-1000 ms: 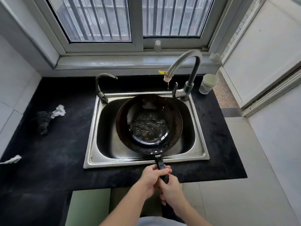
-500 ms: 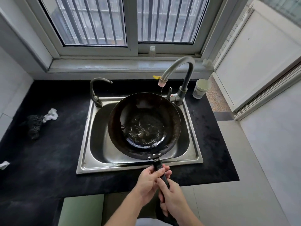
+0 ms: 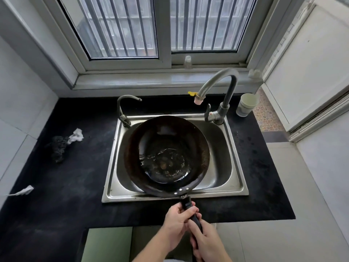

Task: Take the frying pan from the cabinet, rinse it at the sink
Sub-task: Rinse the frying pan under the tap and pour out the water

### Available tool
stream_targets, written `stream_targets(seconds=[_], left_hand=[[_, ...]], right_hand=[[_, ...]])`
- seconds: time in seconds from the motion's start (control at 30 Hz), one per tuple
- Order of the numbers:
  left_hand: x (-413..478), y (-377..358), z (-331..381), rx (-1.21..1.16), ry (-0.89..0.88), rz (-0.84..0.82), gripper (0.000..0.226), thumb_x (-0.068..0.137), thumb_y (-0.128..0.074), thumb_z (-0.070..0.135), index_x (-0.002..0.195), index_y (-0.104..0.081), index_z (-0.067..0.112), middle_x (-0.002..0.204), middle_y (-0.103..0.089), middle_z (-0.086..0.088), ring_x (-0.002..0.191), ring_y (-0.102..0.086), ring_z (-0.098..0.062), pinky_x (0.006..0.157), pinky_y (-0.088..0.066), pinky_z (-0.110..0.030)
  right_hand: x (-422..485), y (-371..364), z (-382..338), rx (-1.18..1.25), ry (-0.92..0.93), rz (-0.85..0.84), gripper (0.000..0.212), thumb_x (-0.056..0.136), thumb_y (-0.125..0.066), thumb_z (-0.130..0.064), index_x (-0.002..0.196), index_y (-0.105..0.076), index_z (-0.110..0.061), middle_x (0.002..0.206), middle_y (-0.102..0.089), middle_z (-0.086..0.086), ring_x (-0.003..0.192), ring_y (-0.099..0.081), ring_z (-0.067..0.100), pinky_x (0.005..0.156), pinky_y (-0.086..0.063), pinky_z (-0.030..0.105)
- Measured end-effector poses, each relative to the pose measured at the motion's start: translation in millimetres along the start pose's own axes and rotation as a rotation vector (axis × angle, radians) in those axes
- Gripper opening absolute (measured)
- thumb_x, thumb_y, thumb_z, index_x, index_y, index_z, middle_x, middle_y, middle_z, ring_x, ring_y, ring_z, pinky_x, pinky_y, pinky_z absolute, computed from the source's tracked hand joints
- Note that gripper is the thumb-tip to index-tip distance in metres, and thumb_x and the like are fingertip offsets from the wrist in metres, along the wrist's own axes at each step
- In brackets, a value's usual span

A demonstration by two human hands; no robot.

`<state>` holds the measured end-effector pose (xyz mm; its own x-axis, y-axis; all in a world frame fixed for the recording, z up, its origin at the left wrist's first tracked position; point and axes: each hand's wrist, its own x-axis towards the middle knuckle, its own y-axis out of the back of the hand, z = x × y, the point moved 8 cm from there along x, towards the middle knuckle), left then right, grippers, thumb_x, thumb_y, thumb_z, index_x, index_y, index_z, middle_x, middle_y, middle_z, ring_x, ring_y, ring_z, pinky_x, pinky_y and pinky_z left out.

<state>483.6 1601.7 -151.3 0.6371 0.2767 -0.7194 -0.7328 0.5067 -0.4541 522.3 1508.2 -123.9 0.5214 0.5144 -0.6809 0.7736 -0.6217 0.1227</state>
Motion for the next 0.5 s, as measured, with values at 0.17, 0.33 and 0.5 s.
stream_targets(seconds=[0.17, 0.33, 0.5], left_hand=[[11, -17, 4, 0.014, -0.008, -0.023, 0.024, 0.089, -0.063, -0.003, 0.113, -0.058, -0.007, 0.085, -0.067, -0.015, 0.08, -0.066, -0.028, 0.077, -0.056, -0.039], [17, -29, 17, 0.006, -0.02, -0.006, 0.023, 0.09, -0.062, -0.003, 0.113, -0.058, -0.006, 0.086, -0.066, -0.015, 0.079, -0.066, -0.027, 0.088, -0.049, -0.047], [12, -19, 25, -0.045, -0.039, 0.048, 0.02, 0.088, -0.064, -0.004, 0.108, -0.059, -0.006, 0.082, -0.067, -0.015, 0.078, -0.065, -0.028, 0.086, -0.049, -0.046]], right_hand=[[9, 14, -6, -0.013, 0.023, 0.038, 0.023, 0.099, -0.054, -0.027, 0.083, -0.063, -0.014, 0.049, -0.055, 0.002, 0.033, -0.046, 0.013, 0.036, -0.034, 0.023], [20, 26, -19, -0.055, 0.069, 0.072, 0.02, 0.097, -0.056, -0.028, 0.089, -0.066, -0.012, 0.048, -0.056, 0.003, 0.034, -0.047, 0.015, 0.036, -0.036, 0.024], [27, 17, -25, -0.099, 0.078, 0.02, 0.025, 0.094, -0.058, -0.03, 0.105, -0.067, -0.009, 0.048, -0.058, 0.002, 0.036, -0.049, 0.014, 0.038, -0.037, 0.024]])
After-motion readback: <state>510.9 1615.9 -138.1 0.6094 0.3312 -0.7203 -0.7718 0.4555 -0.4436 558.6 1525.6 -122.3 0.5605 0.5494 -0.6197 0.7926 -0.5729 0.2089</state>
